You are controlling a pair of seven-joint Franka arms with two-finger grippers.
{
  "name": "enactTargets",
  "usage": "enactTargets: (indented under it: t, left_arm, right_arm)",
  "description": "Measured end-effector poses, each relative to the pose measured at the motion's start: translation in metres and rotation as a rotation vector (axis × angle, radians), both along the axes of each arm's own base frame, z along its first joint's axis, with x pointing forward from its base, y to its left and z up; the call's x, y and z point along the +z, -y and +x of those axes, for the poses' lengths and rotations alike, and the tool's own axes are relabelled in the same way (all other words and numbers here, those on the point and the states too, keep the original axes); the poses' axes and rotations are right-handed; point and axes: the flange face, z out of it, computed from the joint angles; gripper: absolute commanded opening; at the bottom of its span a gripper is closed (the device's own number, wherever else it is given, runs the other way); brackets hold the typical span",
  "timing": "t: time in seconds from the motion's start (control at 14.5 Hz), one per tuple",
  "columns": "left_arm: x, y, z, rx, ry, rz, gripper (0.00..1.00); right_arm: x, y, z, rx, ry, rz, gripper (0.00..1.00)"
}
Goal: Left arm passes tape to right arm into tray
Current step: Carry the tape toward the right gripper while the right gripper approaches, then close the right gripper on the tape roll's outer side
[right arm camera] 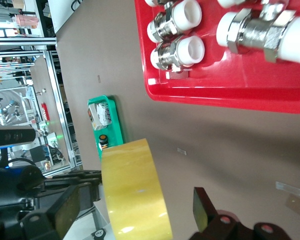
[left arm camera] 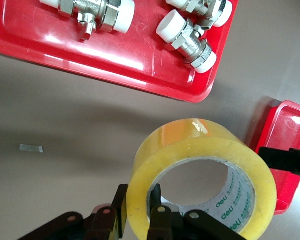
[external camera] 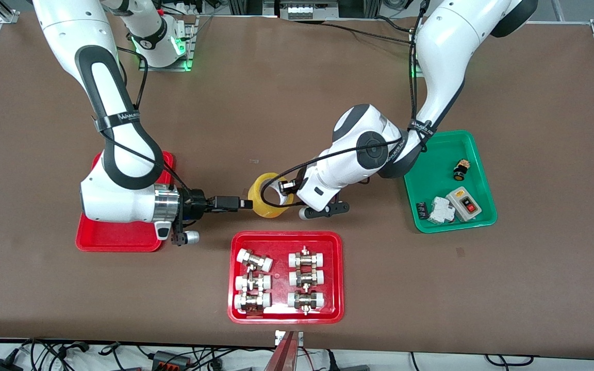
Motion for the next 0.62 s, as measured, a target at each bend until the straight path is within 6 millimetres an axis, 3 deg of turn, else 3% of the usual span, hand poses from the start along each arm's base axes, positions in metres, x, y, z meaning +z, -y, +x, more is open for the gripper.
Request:
enactTargets:
  t: [0.62]
  left_arm:
    - [0.0, 0.001, 0.003, -0.009, 0.049, 0.016, 0.0]
  right_arm:
    - [-0.014, -0.008, -0.004, 0.078, 0.072, 0.017, 1.0]
